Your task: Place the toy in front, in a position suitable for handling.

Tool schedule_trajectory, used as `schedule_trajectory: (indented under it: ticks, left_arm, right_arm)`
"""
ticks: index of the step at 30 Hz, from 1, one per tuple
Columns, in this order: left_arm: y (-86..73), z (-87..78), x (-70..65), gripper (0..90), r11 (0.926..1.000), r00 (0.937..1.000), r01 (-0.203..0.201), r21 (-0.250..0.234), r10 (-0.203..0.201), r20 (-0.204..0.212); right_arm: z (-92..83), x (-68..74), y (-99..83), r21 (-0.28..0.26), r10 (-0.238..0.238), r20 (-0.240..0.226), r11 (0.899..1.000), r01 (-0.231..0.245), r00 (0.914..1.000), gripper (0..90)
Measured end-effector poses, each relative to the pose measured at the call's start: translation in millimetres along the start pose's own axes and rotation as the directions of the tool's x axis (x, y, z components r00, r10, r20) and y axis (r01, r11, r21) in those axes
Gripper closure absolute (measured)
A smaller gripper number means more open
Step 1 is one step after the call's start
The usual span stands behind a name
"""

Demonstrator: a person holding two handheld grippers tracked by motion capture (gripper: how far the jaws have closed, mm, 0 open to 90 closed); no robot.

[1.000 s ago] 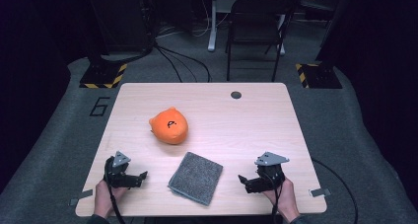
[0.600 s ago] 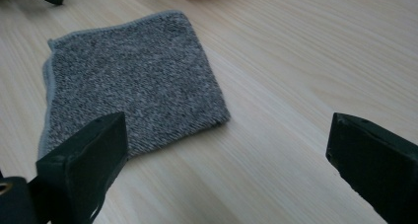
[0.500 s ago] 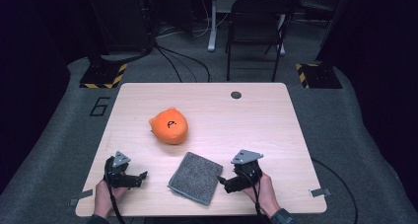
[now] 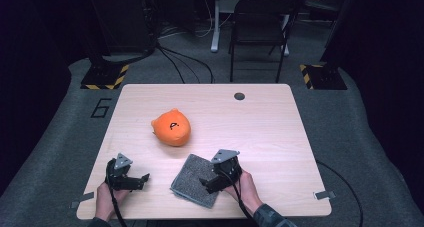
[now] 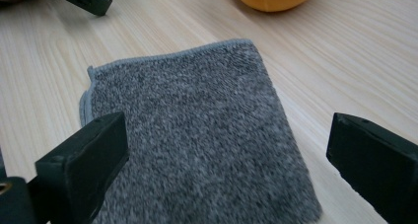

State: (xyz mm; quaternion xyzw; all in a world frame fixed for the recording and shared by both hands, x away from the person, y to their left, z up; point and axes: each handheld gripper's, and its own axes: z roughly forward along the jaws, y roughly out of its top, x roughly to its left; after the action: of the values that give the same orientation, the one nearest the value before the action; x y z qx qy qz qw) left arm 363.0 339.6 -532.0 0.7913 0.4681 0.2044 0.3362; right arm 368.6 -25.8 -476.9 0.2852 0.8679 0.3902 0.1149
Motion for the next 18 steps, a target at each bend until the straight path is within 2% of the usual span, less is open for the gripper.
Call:
schedule_trajectory:
  ticks: [6,10,12,14,18]
  left_arm:
    - [0.0,0.0,0.0,0.3,1.0000,1.0000,0.000,0.000,0.000,0.000]
    - [0.0,0.0,0.0,0.3,1.0000,1.0000,0.000,0.000,0.000,0.000]
    - [0.0,0.0,0.0,0.3,1.0000,1.0000,0.000,0.000,0.000,0.000]
    - [0.0,-0.2,0.2,0.3,1.0000,1.0000,-0.004,0.002,0.004,0.001]
    - [-0.1,-0.2,0.2,0.3,1.0000,1.0000,-0.004,0.002,0.004,0.002]
  right_arm:
    - [22.4,8.0,6.0,0.044,-0.032,-0.030,0.998,0.033,0.9991,1.3]
    - [33.5,9.9,6.6,0.074,-0.025,-0.035,0.997,0.028,0.9991,1.0]
    - [37.3,9.7,6.2,0.082,-0.043,-0.044,0.996,0.046,0.9981,0.9]
    - [41.3,11.6,6.1,0.092,-0.034,-0.035,0.995,0.037,0.9988,0.9]
    - [47.8,11.6,4.9,0.125,-0.048,-0.045,0.991,0.053,0.9979,2.1]
